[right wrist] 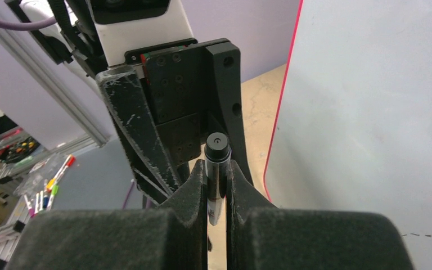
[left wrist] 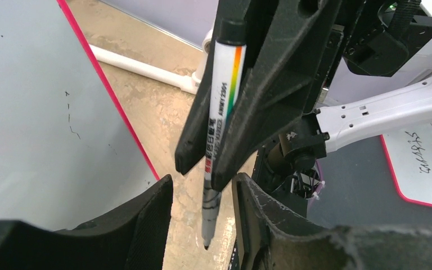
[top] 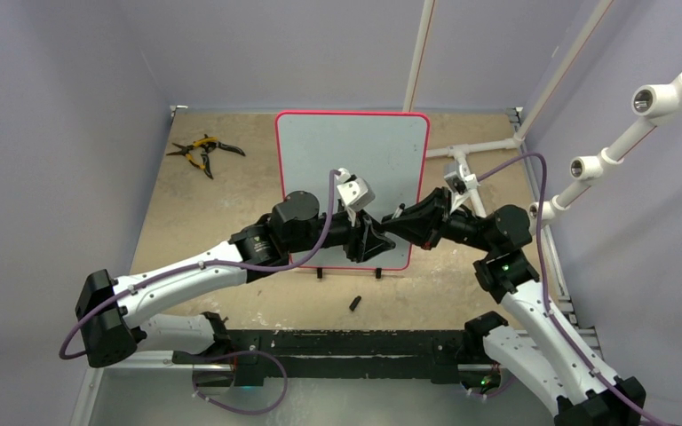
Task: Write a sentence on the whiteboard
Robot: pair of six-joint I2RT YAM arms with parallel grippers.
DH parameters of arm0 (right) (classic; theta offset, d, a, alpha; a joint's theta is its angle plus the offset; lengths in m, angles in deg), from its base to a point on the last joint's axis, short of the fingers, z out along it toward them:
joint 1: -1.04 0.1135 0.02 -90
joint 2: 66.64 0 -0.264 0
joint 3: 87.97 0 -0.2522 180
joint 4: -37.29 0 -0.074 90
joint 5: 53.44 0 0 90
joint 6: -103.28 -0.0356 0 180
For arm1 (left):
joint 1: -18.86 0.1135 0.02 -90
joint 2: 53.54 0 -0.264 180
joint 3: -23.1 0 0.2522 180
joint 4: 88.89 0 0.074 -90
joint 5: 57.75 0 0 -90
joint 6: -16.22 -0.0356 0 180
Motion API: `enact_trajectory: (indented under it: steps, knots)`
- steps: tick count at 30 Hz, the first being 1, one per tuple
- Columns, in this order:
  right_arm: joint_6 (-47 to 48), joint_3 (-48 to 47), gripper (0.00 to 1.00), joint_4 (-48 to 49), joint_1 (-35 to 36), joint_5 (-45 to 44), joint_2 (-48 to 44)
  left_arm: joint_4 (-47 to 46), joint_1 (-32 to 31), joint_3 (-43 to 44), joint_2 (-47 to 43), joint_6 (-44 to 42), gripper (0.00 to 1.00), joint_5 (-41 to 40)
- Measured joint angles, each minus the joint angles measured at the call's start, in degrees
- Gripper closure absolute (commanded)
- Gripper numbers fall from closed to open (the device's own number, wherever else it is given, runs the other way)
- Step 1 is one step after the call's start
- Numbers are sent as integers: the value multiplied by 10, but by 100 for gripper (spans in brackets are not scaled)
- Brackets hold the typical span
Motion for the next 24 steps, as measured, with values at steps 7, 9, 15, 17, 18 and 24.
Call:
enact_trajectory:
  steps: [7, 9, 15, 17, 18, 24]
  knots:
    - [-14, 9, 94, 2, 0, 4, -1, -14, 0, -4, 7, -10, 100, 24]
    - [-10, 9, 75, -10, 0, 4, -5, -13, 0, -8, 3, -13, 100, 30]
    - [40, -38, 47, -112, 4, 8, -2, 81, 2, -11, -31, -62, 100, 45]
    - [68, -72, 46, -160, 4, 12, 7, 122, 3, -11, -39, -88, 100, 55]
    - [83, -90, 46, -188, 4, 15, 12, 139, 3, -11, -40, -101, 100, 61]
    - [184, -181, 48, -364, 4, 30, 69, 218, 3, -11, -28, -171, 100, 123]
